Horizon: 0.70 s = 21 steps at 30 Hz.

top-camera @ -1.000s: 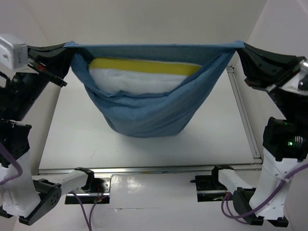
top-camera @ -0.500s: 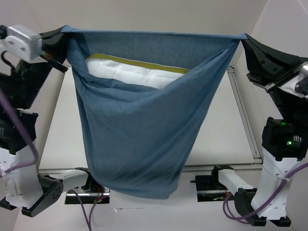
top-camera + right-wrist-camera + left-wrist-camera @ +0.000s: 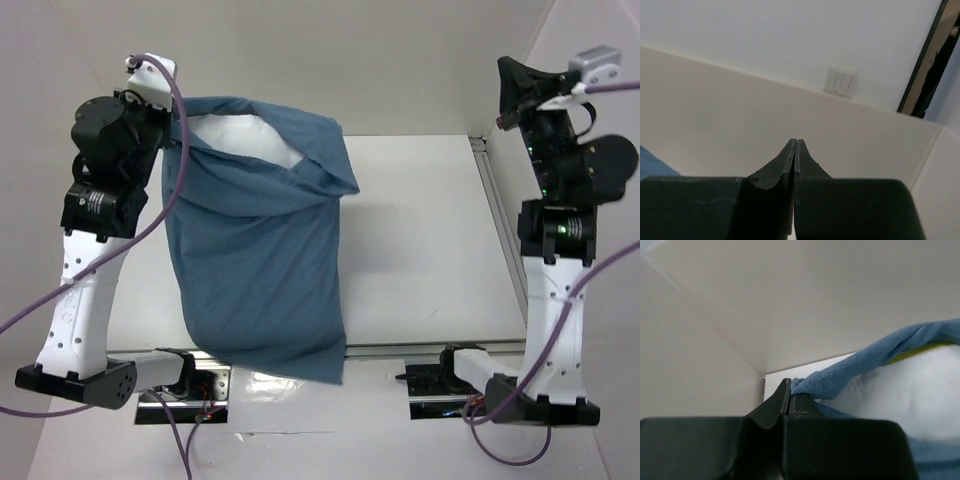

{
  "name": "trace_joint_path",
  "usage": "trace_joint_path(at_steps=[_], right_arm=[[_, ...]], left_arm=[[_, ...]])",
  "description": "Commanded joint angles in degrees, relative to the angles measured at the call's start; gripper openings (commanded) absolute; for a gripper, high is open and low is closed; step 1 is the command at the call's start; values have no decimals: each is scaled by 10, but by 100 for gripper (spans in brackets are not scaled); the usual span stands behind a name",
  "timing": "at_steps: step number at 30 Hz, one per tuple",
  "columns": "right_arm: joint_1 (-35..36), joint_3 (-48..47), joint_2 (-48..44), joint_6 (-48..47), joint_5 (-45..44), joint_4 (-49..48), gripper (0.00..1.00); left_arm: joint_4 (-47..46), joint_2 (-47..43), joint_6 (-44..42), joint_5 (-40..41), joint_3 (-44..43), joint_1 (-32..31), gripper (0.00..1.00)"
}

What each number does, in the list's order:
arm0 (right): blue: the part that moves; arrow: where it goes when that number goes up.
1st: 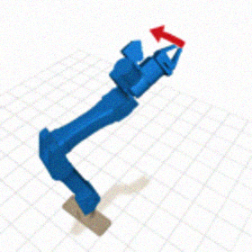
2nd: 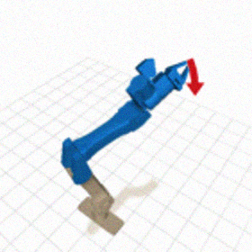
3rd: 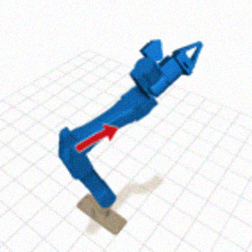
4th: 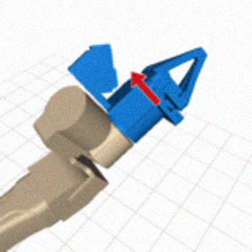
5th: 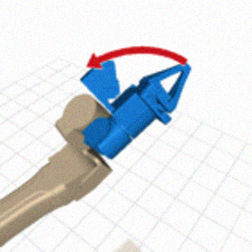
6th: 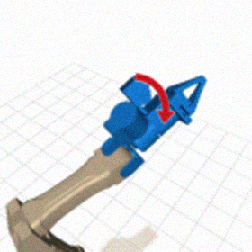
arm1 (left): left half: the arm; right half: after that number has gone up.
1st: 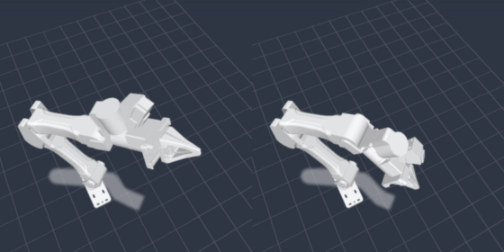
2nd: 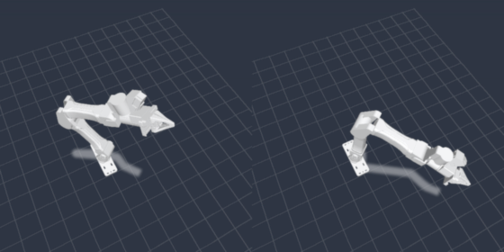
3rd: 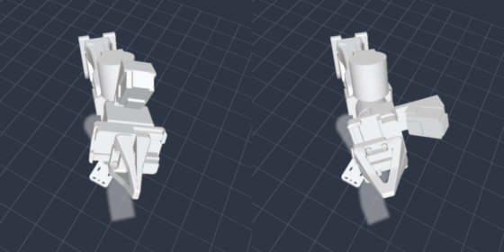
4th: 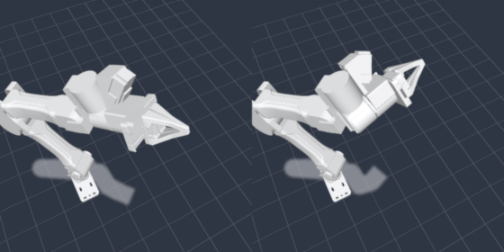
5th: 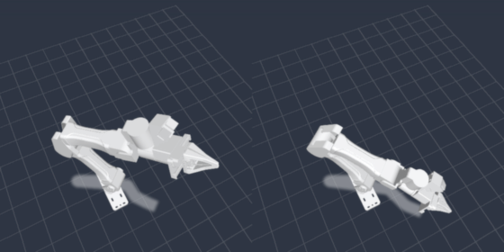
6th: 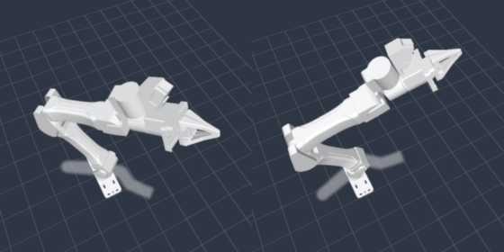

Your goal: Put the pillow into the pillowcase

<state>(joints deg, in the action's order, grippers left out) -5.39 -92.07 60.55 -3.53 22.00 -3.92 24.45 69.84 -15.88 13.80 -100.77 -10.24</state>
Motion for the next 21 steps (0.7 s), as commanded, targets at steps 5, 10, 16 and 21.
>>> trace_joint_path(at_steps=[5, 10, 16, 21], right_arm=[[-1, -50, 12, 79, 126, 18, 3], [-1, -8, 12, 140, 193, 58, 39], [-1, -1, 18, 129, 206, 96, 43], [-1, -7, 47, 138, 269, 142, 40]], left_arm=[[-13, -5, 67, -57, -74, 1, 0], [20, 25, 107, -140, -53, 1, 0], [56, 95, 200, -244, -53, -11, 0], [51, 186, 284, -308, -104, -26, 0]])
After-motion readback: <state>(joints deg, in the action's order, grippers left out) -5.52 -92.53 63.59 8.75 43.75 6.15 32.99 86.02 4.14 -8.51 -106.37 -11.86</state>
